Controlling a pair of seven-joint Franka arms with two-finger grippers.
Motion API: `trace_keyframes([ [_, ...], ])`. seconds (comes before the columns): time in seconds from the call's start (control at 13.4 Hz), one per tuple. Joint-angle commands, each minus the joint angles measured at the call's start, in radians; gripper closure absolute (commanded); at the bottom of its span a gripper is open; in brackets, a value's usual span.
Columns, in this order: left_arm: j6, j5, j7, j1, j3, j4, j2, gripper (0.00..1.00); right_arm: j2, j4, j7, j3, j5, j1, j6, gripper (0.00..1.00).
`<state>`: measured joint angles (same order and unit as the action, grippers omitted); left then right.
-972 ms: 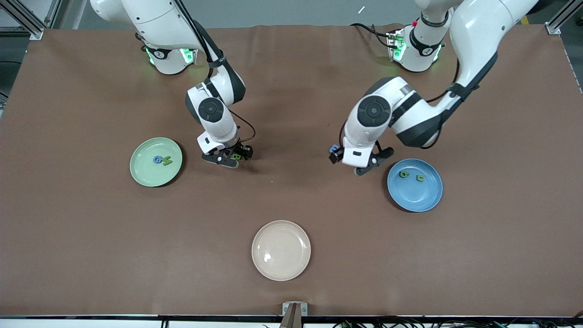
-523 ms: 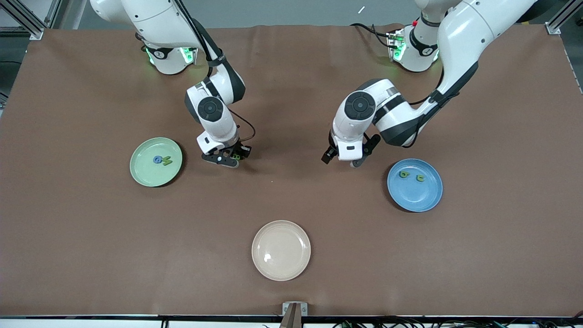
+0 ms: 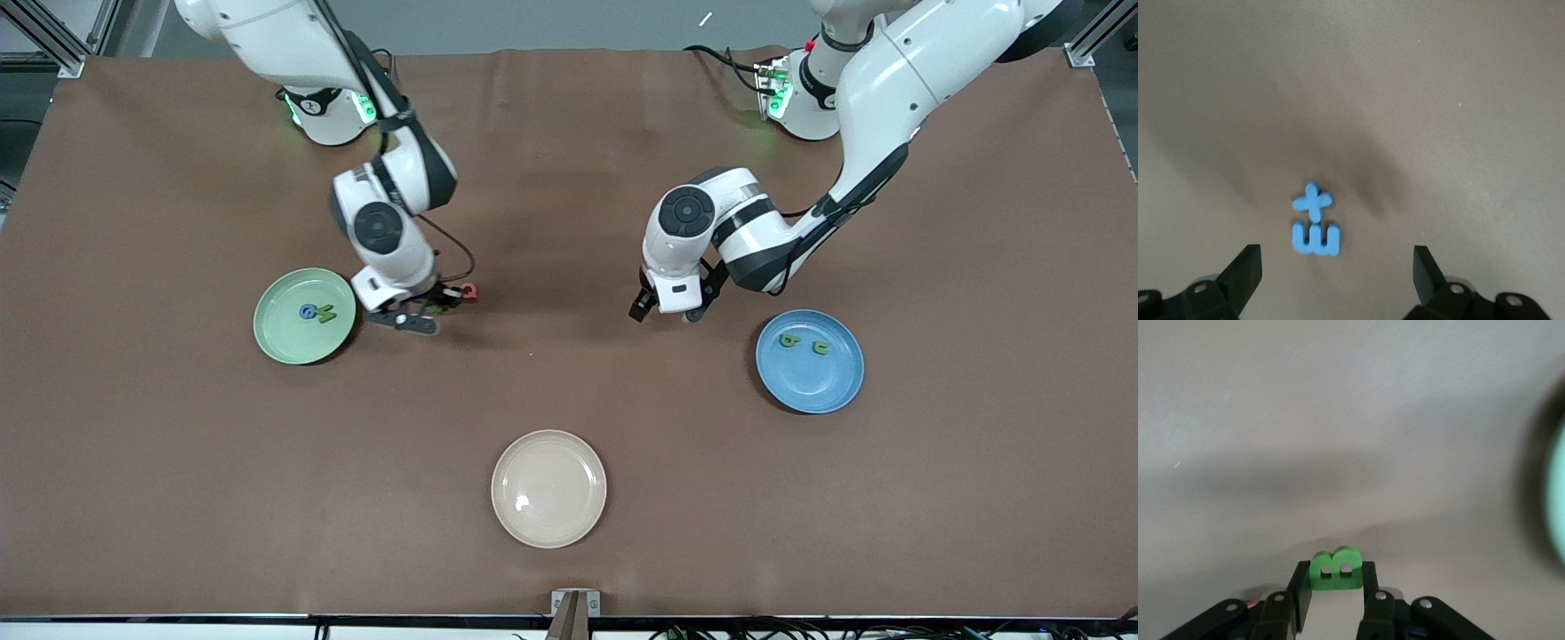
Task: Sort upper and lower case letters into plates
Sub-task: 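Place the B in the green plate while the left gripper grasps the m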
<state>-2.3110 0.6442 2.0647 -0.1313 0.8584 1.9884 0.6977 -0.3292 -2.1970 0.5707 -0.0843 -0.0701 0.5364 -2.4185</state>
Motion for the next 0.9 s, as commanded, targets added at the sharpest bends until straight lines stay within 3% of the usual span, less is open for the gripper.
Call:
trace_keyframes([
  [0.0,-0.062,0.025,0.031,0.054,-0.059,0.004,-0.003,0.00,0.114,-0.073,-0.170,0.012,0.009,-0.108,0.055,1.00],
  [0.45,-0.077,0.049,0.031,0.068,-0.073,0.009,0.026,0.05,0.188,-0.193,-0.441,0.011,0.018,-0.277,0.032,1.00],
  [0.82,-0.085,0.063,0.035,0.067,-0.073,0.032,0.032,0.15,0.182,-0.277,-0.662,0.012,0.018,-0.424,-0.103,1.00],
])
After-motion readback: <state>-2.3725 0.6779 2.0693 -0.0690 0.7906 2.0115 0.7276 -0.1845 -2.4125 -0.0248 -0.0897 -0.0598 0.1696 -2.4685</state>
